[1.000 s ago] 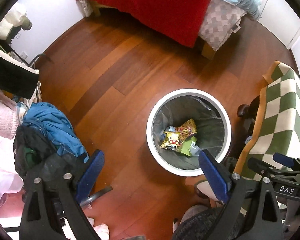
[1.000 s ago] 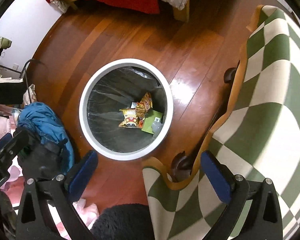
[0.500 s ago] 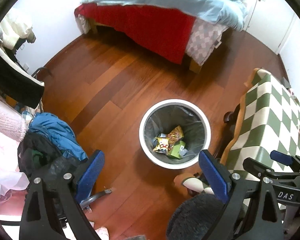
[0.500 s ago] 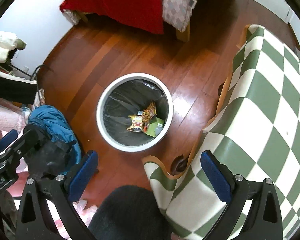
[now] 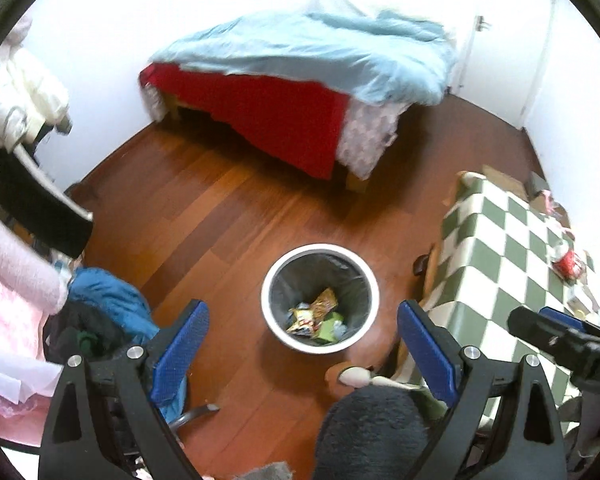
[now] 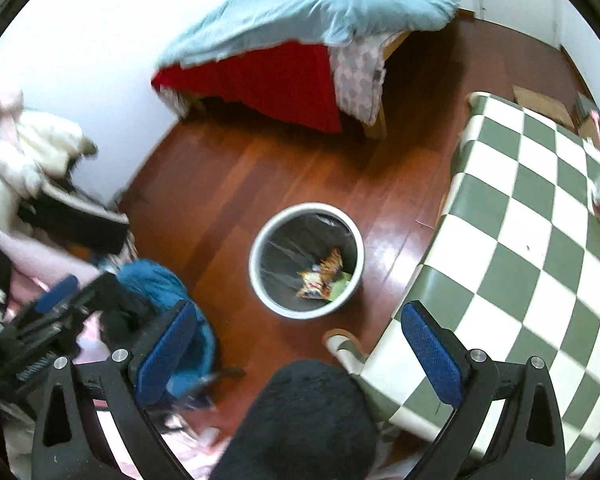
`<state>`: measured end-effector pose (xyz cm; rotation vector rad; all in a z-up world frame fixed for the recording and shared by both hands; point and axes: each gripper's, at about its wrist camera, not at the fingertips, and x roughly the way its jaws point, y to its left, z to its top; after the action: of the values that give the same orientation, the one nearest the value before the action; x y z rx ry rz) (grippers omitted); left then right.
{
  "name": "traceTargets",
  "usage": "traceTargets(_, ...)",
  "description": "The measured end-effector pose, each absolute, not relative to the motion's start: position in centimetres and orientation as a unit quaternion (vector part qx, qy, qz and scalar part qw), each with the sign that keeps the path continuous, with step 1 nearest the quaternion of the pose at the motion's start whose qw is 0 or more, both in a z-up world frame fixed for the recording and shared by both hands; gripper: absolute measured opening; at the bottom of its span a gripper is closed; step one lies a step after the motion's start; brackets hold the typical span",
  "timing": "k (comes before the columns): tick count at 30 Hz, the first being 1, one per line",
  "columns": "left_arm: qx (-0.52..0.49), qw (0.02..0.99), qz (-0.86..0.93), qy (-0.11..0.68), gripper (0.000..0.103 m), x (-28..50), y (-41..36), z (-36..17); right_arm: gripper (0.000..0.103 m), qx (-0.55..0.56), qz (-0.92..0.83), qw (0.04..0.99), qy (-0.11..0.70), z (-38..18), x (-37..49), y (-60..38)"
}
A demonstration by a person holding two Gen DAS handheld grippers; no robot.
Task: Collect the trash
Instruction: 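Move both tools back toward the table, then grasp the white medicine box with the left tool while the right tool grasps the banana peel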
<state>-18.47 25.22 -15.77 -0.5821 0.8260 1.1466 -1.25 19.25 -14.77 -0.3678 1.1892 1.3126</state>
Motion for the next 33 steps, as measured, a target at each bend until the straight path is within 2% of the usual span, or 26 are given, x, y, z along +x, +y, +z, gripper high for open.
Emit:
traceTargets(8,-0.237,0.747,0.476,0.399,0.096,-8.6,23.5,-17.9,0.103,-0.081,0.494,0.676,0.540,-14.1,8.9,11.5)
traceTargets(13,-0.224,0.752,0.435,0.442,0.096,1.5,21.9,-23.3,0.103,-0.041,0.393,0.729,0.559,-17.1,19.7,4.9)
traceTargets(18,-0.209,0.748,0.380,0.502,0.096,10.8,19.5,-29.6,0.101,-0.013,0.298,0.758,0.581,-22.5,29.8,-0.7)
traceTargets(19,-0.206,0.748,0.371,0.510,0.096,12.1,19.0,-30.4,0.097,-0.009,0.281,0.759,0.587,-23.8,32.0,-1.6)
traceTargets(21,-0.198,0.745,0.354,0.530,0.096,14.8,18.4,-32.3,0.080,-0.007,0.264,0.756,0.599,-26.0,34.9,-2.5)
traceTargets(28,-0.164,0.738,0.316,0.573,0.096,20.8,17.4,-36.0,0.067,0.003,0.269,0.745,0.610,-30.3,39.9,-1.8)
traceTargets(29,-0.154,0.738,0.312,0.577,0.096,21.5,17.2,-36.1,0.060,-0.002,0.273,0.743,0.611,-30.6,40.1,-1.5)
traceTargets(30,-0.144,0.740,0.307,0.580,0.096,22.0,17.0,-36.0,0.044,-0.007,0.275,0.742,0.611,-31.1,40.4,-1.0)
traceTargets(32,-0.118,0.746,0.297,0.584,0.096,23.3,16.4,-35.6,0.024,-0.011,0.283,0.739,0.611,-31.6,40.4,-0.8)
traceTargets(33,-0.099,0.752,0.289,0.584,0.096,24.2,16.0,-35.3,0.018,-0.010,0.286,0.741,0.607,-31.5,40.4,-1.1)
